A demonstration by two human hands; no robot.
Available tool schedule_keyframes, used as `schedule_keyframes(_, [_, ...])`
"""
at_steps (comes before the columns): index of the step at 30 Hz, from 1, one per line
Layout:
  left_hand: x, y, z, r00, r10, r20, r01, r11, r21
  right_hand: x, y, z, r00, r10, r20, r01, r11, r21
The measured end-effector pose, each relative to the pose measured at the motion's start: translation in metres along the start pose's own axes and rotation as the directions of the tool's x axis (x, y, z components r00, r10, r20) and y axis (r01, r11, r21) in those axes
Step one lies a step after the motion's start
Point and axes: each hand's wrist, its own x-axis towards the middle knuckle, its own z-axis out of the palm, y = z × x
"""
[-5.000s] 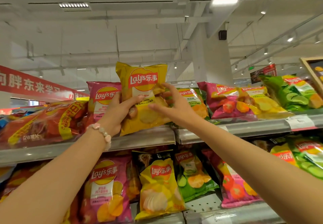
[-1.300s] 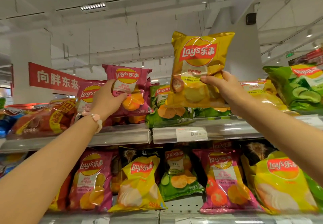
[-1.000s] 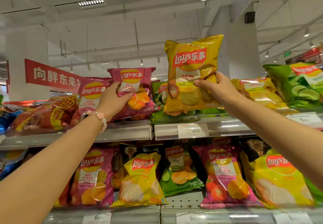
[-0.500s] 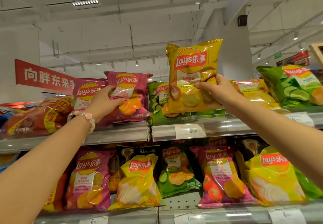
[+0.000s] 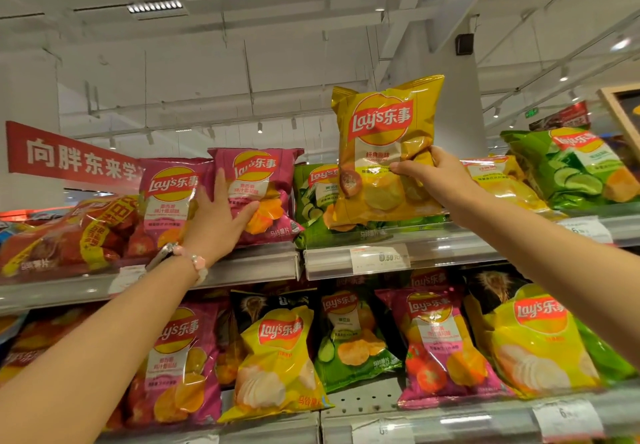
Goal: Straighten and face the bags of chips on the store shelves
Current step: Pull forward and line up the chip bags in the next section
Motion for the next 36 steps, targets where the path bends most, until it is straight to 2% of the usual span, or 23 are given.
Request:
schedule_keyframes(2, [-0.007,0.005,-0.002,0.987,0.149,-0.063,-0.142,0.985,0.102,0.000,-0.001,0.001,1.000,-0.010,0.005,0.010,1.000,-0.009])
schedule_keyframes(4, [-0.009,0.013,-0.005,0.974,0.224,0.014,-0.224,0.971,0.080,0.000,-0.001,0.003,1.000,-0.018,-0.004,0.018,1.000,-0.018])
schedule_keyframes(7, [-0.001,0.016,-0.004,0.970,0.196,0.145,-0.210,0.973,0.092,-0.001,0.001,0.005,1.000,-0.016,-0.011,0.016,1.000,-0.015])
schedule_keyframes(13, [0.013,0.015,-0.007,0.953,0.185,0.239,-0.225,0.963,0.151,-0.004,-0.001,0.010,0.999,-0.031,-0.033,0.030,0.999,-0.017])
schedule_keyframes(22, [0.008,0.015,-0.003,0.961,0.174,0.216,-0.216,0.959,0.184,-0.018,-0.005,0.016,1.000,-0.008,-0.023,0.008,1.000,0.005])
schedule_keyframes(24, [0.005,0.021,-0.006,0.970,0.181,0.162,-0.215,0.949,0.231,-0.022,-0.005,0.015,1.000,0.002,-0.020,-0.001,0.999,0.042])
schedule_keyframes(25, [0.001,0.027,-0.008,0.973,0.214,0.086,-0.228,0.947,0.227,-0.024,-0.005,0.014,1.000,0.005,-0.017,-0.004,0.998,0.060])
schedule_keyframes(27, [-0.008,0.044,-0.008,0.946,0.305,-0.113,-0.297,0.951,0.081,-0.028,-0.005,0.011,1.000,0.017,-0.008,-0.017,0.996,0.083])
schedule_keyframes(29, [-0.017,0.068,-0.007,0.928,0.311,-0.207,-0.353,0.909,-0.219,-0.032,-0.002,0.009,0.999,0.035,0.020,-0.037,0.994,0.102])
schedule_keyframes(31, [-0.022,0.096,-0.005,0.969,0.231,-0.093,-0.244,0.805,-0.541,-0.034,0.000,0.006,0.996,0.070,0.052,-0.076,0.989,0.130])
schedule_keyframes(33, [-0.022,0.120,-0.002,0.979,0.157,0.132,-0.007,0.669,-0.743,-0.034,0.003,0.001,0.991,0.106,0.086,-0.119,0.980,0.157])
schedule_keyframes(35, [-0.022,0.138,0.001,0.916,0.190,0.353,0.193,0.563,-0.804,-0.035,0.005,-0.007,0.985,0.123,0.119,-0.143,0.974,0.176])
schedule_keyframes(36, [-0.021,0.144,0.005,0.873,0.248,0.420,0.239,0.533,-0.811,-0.036,0.005,-0.012,0.983,0.123,0.133,-0.146,0.974,0.174])
